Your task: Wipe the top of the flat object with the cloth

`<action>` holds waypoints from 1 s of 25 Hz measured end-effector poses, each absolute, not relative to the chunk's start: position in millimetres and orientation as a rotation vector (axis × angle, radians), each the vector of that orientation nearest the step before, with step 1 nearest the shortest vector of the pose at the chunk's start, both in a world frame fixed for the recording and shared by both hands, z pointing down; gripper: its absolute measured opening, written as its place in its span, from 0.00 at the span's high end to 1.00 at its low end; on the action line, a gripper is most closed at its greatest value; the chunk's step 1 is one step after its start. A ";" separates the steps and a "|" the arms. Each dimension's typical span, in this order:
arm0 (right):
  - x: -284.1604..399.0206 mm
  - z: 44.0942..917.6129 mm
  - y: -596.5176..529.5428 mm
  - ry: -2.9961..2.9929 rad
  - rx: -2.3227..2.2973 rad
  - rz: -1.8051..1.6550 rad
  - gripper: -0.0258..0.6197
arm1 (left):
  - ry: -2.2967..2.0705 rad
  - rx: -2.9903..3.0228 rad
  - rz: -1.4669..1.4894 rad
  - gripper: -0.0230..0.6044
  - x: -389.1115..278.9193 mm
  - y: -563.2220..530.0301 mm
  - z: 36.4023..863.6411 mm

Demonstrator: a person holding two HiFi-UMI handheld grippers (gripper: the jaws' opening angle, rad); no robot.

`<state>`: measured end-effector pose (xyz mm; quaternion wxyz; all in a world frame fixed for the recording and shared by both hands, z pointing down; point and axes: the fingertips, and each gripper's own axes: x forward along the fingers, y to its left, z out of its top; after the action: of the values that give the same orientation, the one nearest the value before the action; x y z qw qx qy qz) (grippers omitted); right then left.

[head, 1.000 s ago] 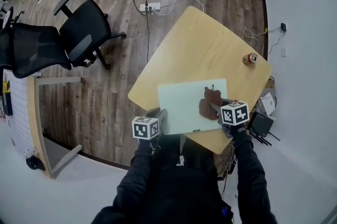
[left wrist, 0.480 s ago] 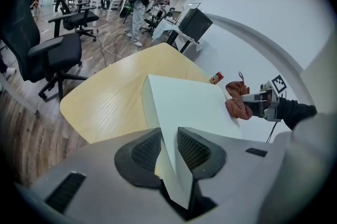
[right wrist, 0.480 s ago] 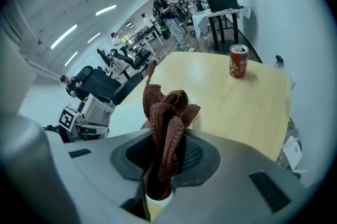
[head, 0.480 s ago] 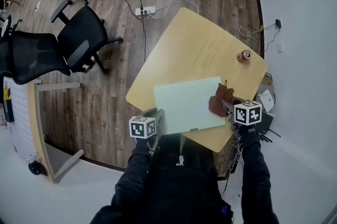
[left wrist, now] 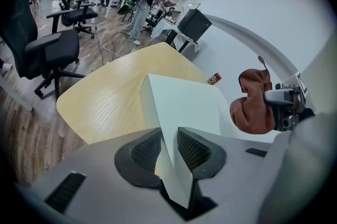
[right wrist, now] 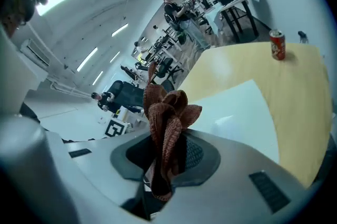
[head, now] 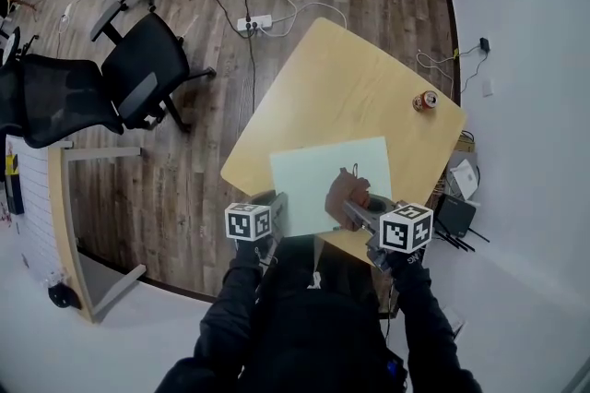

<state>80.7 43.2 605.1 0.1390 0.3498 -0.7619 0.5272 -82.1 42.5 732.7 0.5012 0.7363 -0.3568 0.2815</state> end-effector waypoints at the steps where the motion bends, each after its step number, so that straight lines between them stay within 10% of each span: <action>1: 65.6 605.6 48.3 -2.213 0.969 1.549 0.80 | -0.859 1.779 0.678 0.78 -82.4 42.5 733.0; 11: -48.2 667.9 111.8 -2.114 0.550 1.705 0.80 | -0.821 1.762 0.663 0.78 -83.1 41.5 734.2; 25: 1.1 712.5 109.1 -1.966 0.743 1.581 0.80 | -0.791 1.778 0.665 0.78 -85.2 40.9 733.9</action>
<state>1.1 109.1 712.5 0.2529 0.2735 -0.7232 0.5816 -85.2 40.9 733.9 0.5165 0.7403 -0.3295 0.2768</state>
